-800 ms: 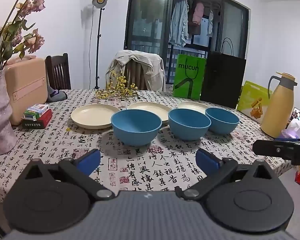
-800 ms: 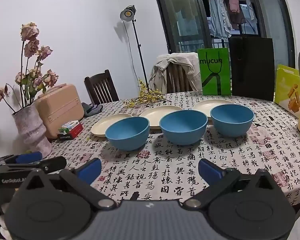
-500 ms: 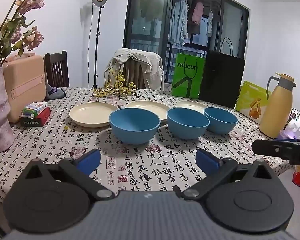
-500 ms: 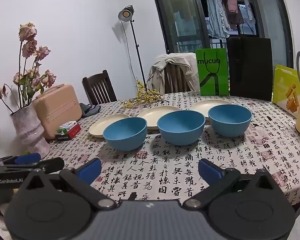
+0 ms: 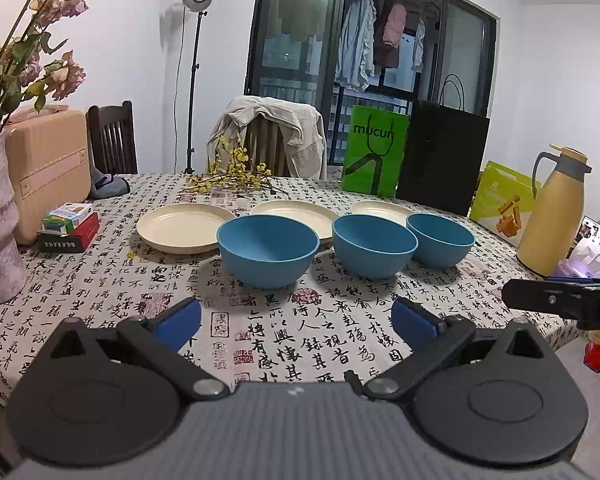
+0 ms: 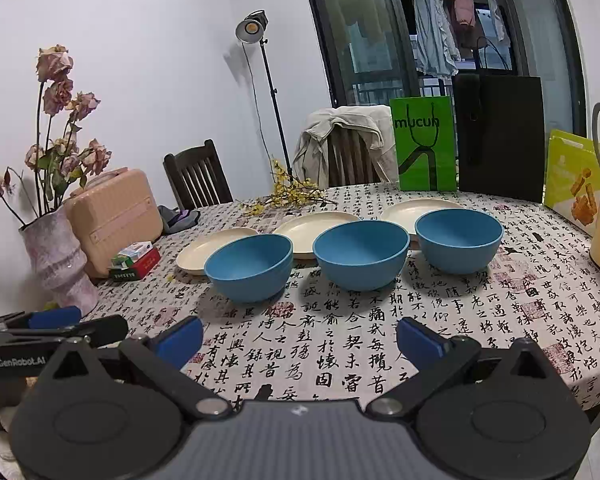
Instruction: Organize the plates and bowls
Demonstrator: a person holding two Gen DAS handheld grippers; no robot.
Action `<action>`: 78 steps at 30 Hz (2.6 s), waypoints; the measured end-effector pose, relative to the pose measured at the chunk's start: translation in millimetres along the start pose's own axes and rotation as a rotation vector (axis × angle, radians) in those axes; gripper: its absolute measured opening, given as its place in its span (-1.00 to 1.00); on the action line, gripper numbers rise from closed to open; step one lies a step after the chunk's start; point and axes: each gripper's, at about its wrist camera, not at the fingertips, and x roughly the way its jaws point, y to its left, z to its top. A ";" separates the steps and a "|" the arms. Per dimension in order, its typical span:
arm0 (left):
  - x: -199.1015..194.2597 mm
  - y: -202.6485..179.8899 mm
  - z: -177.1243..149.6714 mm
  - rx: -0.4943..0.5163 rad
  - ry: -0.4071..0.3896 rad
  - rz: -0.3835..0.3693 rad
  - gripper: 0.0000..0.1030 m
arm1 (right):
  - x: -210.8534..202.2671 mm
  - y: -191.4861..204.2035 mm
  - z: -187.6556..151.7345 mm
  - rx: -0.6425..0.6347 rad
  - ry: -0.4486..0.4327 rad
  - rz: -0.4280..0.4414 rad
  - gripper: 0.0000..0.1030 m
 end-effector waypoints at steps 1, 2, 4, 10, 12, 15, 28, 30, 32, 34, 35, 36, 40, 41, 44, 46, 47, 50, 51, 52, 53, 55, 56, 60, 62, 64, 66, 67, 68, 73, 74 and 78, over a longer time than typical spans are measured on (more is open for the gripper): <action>-0.1 0.2 0.1 0.000 0.000 -0.001 1.00 | 0.1 0.4 -0.3 -0.001 0.000 -0.001 1.00; 0.0 -0.1 -0.1 -0.001 0.000 -0.001 1.00 | 0.2 0.2 -0.4 -0.002 0.001 -0.001 1.00; -0.2 0.0 0.1 -0.001 0.000 0.000 1.00 | 0.5 0.6 -0.9 -0.005 0.002 -0.002 1.00; -0.2 0.5 0.1 -0.001 -0.001 0.000 1.00 | 1.0 0.2 -1.4 -0.004 0.001 -0.003 1.00; -0.4 0.8 0.0 -0.001 0.000 -0.002 1.00 | 1.9 0.5 -1.7 -0.004 0.003 -0.003 1.00; -0.4 0.8 0.1 -0.001 -0.001 -0.001 1.00 | 1.5 0.5 -1.3 -0.005 0.002 -0.002 1.00; -0.6 1.6 0.1 -0.008 -0.005 0.002 1.00 | 1.8 0.6 -1.3 -0.004 0.003 -0.002 1.00; -0.7 1.9 0.3 -0.009 -0.004 0.001 1.00 | 1.8 0.5 -1.3 -0.005 0.003 -0.002 1.00; -1.2 2.0 0.2 -0.009 -0.004 -0.001 1.00 | 1.9 0.4 -1.4 -0.004 0.003 -0.002 1.00; -1.4 2.0 0.2 -0.009 -0.005 0.000 1.00 | 1.8 0.6 -1.3 -0.004 0.003 -0.002 1.00; -1.5 2.2 0.2 -0.009 -0.005 -0.001 1.00 | 2.1 0.4 -1.5 -0.005 0.003 -0.002 1.00; -1.7 2.2 0.2 -0.009 -0.006 -0.001 1.00 | 2.4 0.2 -1.6 -0.005 0.003 -0.001 1.00; -1.6 2.1 0.3 -0.010 -0.005 -0.001 1.00 | 2.8 1.7 -3.6 -0.007 0.004 -0.001 1.00; -1.5 2.0 0.3 -0.010 -0.005 0.000 1.00 | 3.1 1.6 -4.1 -0.007 0.004 -0.001 1.00; -1.4 2.0 0.3 -0.010 -0.004 -0.001 1.00 | 3.0 1.8 -3.7 -0.007 0.004 -0.001 1.00; -1.7 1.7 0.1 -0.009 -0.006 0.000 1.00 | 2.8 1.7 -3.4 -0.007 0.004 -0.001 1.00; -1.6 1.9 0.2 -0.009 -0.006 0.000 1.00 | 3.4 1.8 -4.3 -0.007 0.004 -0.001 1.00; -1.6 2.1 0.4 -0.008 -0.007 0.000 1.00 | 3.3 1.6 -3.8 -0.007 0.004 0.000 1.00; -1.7 2.1 0.4 -0.008 -0.007 0.000 1.00 | 3.6 1.6 -4.3 -0.007 0.005 0.000 1.00; -1.5 2.1 0.4 -0.009 -0.007 0.000 1.00 | 3.7 1.6 -4.3 -0.007 0.005 0.000 1.00; -1.5 2.1 0.6 -0.008 -0.007 0.000 1.00 | 3.3 1.6 -3.8 -0.007 0.005 0.000 1.00; -1.5 2.0 0.6 -0.008 -0.007 0.000 1.00 | 3.1 1.7 -3.5 -0.006 0.004 -0.001 1.00; -1.5 2.0 0.6 -0.008 -0.006 -0.001 1.00 | 3.4 1.6 -3.9 -0.006 0.004 -0.001 1.00; -2.2 1.4 0.8 -0.007 -0.008 -0.002 1.00 | 3.2 1.5 -3.2 -0.006 0.005 -0.001 1.00; -2.2 1.0 0.9 -0.006 -0.008 -0.003 1.00 | 3.5 1.4 -3.6 -0.006 0.005 -0.001 1.00; -2.2 0.7 1.1 -0.005 -0.008 -0.004 1.00 | 4.0 1.4 -3.7 -0.007 0.005 0.000 1.00; -2.4 0.5 0.8 -0.005 -0.009 -0.004 1.00 | 4.0 1.2 -3.6 -0.006 0.005 0.000 1.00; -2.4 0.5 0.8 -0.005 -0.009 -0.004 1.00 | 3.2 1.1 -2.7 -0.006 0.005 0.000 1.00; -2.4 0.3 0.9 -0.005 -0.009 -0.004 1.00 | 3.6 1.1 -3.1 -0.006 0.005 0.000 1.00; -3.1 0.0 0.5 -0.002 -0.013 -0.005 1.00 | 3.2 0.8 -2.3 -0.006 0.005 0.000 1.00; -3.3 -0.3 0.6 -0.001 -0.014 -0.006 1.00 | 4.0 0.7 -3.0 -0.006 0.005 0.000 1.00; -3.3 -0.1 1.1 0.003 -0.018 -0.003 1.00 | 4.8 1.0 -4.2 -0.006 0.003 -0.003 1.00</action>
